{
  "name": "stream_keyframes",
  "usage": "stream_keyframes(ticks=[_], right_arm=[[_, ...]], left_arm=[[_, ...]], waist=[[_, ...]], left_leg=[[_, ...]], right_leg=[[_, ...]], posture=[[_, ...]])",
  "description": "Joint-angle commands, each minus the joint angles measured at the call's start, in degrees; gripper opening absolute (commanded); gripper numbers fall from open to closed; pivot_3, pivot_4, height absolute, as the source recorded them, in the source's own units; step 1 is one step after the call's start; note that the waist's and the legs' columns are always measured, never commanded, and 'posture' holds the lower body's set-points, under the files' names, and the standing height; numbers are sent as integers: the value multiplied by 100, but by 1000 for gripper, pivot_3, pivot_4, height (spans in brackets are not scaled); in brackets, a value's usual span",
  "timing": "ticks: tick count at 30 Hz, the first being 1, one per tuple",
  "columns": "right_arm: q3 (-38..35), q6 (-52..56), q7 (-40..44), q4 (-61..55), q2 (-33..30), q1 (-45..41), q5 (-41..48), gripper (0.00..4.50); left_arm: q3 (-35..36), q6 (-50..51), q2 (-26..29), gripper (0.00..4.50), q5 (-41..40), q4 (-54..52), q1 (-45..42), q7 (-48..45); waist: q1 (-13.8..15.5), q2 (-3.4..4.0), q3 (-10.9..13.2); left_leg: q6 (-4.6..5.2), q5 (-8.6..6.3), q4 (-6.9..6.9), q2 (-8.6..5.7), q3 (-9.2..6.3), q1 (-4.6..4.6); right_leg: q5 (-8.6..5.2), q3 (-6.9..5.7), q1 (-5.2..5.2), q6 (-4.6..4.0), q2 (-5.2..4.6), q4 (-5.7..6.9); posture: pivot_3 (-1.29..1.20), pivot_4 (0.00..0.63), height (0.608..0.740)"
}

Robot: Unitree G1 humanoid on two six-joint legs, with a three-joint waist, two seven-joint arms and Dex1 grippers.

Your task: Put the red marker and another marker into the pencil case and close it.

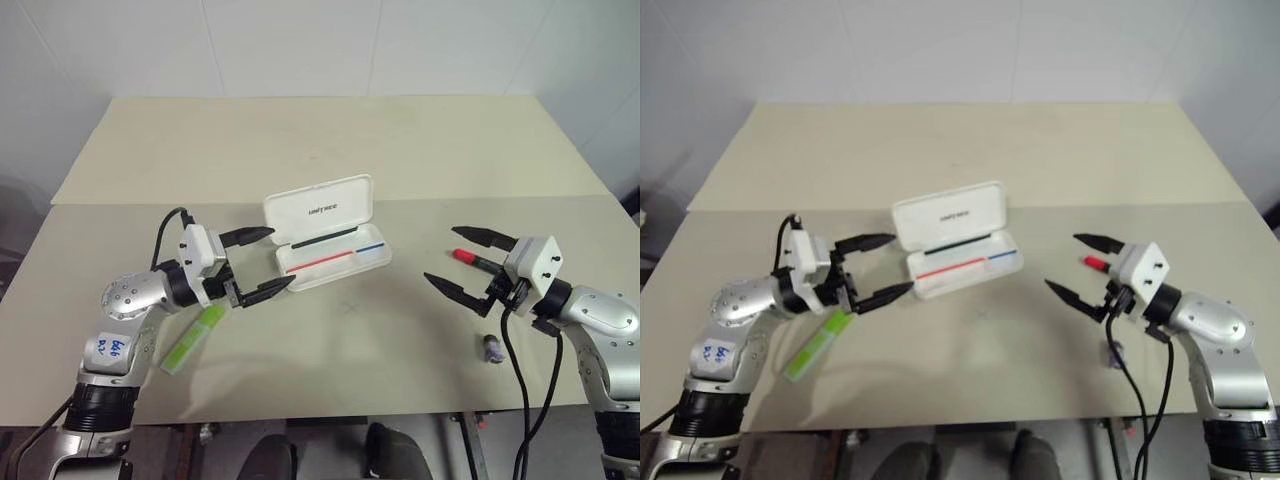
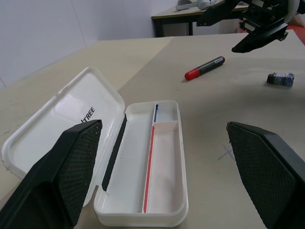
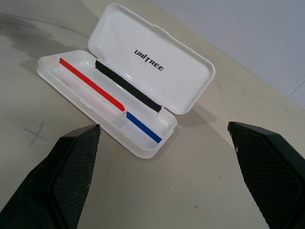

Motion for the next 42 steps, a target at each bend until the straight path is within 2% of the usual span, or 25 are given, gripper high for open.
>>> stream_keyframes(ticks=[1,14,15,16,20,31,42], right_arm=[[-15,-6,-68,-209,6,-218,68,4500],[340,84,-237,-473,329,-291,12,4500],[370,62,-245,-450,365,-315,2,4500],[383,34,-236,-400,387,-347,5,4500],[487,-64,-180,-280,491,-410,-32,4500],[552,-27,75,-182,463,-765,47,4500],[451,195,-279,-838,471,-402,112,4500]], left_arm=[[91,-125,65,4487,5,54,-70,-82],[44,68,187,4487,-31,-88,-6,-172],[41,81,209,4057,-11,-52,-46,-174],[16,111,221,3859,20,-20,-94,-154],[-112,139,290,2554,164,13,-163,-187],[-1054,829,526,2554,969,175,-560,-319],[-1721,1092,161,2554,1603,743,-1083,-209]], waist=[[-1,0,0],[0,-3,-1],[-2,-3,-1],[0,-3,-1],[3,-3,-1],[1,-5,-2],[6,-13,-8]], left_leg=[[0,0,0,0,2,0],[-1,-1,-2,2,8,-3],[-1,-1,-2,2,9,-2],[-1,-1,-2,3,9,-2],[-1,-1,-1,2,10,-2],[-1,-1,-10,4,24,-10],[-1,-1,-10,4,31,-13]], right_leg=[[0,0,0,0,0,0],[0,0,-8,-1,0,0],[0,0,-8,-1,0,0],[0,0,-8,-1,0,0],[0,1,-9,-1,0,0],[0,0,-32,-1,3,3],[1,0,-37,-1,3,5]], posture=[[0,150,740],[0,150,740],[0,150,740],[0,150,740],[0,150,740],[0,150,740],[0,150,740]])
